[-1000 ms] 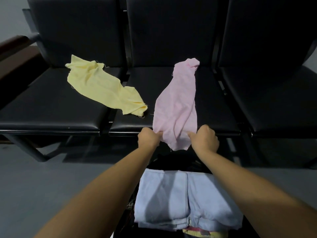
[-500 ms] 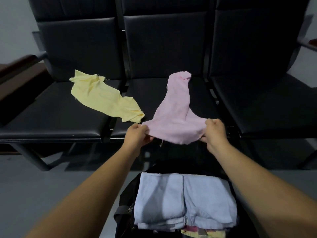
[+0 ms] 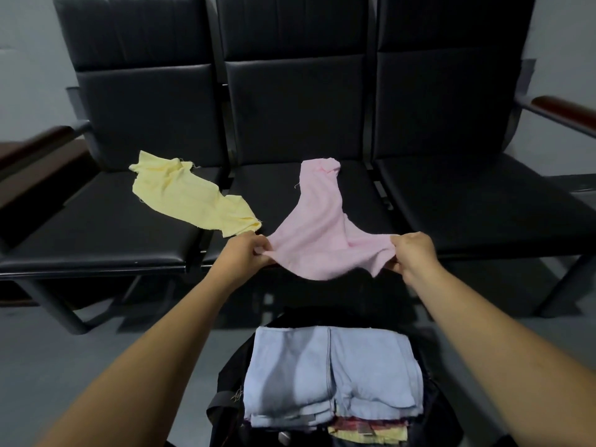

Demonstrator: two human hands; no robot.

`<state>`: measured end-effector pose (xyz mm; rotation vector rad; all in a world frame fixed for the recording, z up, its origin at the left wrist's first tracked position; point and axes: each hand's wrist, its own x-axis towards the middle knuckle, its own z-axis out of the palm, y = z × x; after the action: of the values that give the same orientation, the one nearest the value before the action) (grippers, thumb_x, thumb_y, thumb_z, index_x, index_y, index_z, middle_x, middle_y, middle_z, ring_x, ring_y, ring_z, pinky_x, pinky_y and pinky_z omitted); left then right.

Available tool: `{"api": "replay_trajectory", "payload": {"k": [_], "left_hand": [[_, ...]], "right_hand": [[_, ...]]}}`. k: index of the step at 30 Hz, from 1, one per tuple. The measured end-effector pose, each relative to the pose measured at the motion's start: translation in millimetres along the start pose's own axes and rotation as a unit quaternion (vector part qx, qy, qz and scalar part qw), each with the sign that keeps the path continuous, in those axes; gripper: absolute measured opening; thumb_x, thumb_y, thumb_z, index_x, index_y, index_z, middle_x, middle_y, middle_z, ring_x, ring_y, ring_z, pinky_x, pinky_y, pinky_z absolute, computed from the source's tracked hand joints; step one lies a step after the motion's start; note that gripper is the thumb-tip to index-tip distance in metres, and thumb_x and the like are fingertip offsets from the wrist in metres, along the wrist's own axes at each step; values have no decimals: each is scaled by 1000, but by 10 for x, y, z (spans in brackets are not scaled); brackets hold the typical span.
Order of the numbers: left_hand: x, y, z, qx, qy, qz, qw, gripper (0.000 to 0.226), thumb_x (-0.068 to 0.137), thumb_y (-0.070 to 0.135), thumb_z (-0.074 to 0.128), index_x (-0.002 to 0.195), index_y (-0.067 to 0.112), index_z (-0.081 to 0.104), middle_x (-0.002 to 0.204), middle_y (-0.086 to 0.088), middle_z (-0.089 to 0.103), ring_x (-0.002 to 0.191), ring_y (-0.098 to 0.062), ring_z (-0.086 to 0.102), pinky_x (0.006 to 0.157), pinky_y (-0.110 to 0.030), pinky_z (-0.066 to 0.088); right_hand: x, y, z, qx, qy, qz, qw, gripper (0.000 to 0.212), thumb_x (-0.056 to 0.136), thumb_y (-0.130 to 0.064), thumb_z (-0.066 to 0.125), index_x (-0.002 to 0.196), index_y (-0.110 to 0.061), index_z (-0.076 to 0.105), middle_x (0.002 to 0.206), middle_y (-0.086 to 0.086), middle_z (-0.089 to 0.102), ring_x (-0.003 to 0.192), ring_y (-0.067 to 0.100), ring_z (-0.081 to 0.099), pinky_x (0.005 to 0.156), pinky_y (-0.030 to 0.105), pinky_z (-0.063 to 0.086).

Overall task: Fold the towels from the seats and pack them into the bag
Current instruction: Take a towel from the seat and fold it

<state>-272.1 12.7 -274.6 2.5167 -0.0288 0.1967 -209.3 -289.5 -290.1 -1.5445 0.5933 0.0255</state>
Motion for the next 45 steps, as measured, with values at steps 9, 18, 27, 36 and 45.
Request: {"api": "replay_trajectory", "payload": {"k": [9,18,27,36,45], "left_hand": [[39,436,27,-161,-21,81,984,38,97,33,64,73,3,61,78,-5,54,68,-12,48,64,-23,38],[206,243,-178,-87,-73,59,992,26,94,32,69,71,21,62,65,3,52,59,-5,44,54,-16,35],[311,1,-347,45,-12,46,998,31,93,34,69,81,6,68,71,-7,61,67,-20,54,63,-35,43],[269,-245,-341,73,-14,-22,997,8,93,17,69,97,13,76,92,-5,66,85,-23,59,66,-27,41],[195,-313,-454,10,43,-80,996,9,92,20,72,98,15,76,85,1,70,82,-16,63,63,-19,45]], "right_hand": [[-799,47,550,-245,-348,-211,880,31,82,-37,81,108,-26,69,100,-18,68,98,1,61,81,13,47],[-565,-19,545,-182,-244,-329,894,22,102,-19,57,85,-6,63,69,-6,56,64,6,48,63,21,41],[-106,-122,158,-481,-261,-280,789,39,79,-30,77,61,-9,51,58,0,38,58,15,32,56,32,26],[151,-121,-162,-5,-188,-123,974,10,95,-6,65,94,-8,75,72,3,62,57,11,45,48,23,37],[44,-259,-359,-3,-219,-119,968,14,95,-16,67,104,-6,74,78,5,64,52,8,51,45,21,40]]}}
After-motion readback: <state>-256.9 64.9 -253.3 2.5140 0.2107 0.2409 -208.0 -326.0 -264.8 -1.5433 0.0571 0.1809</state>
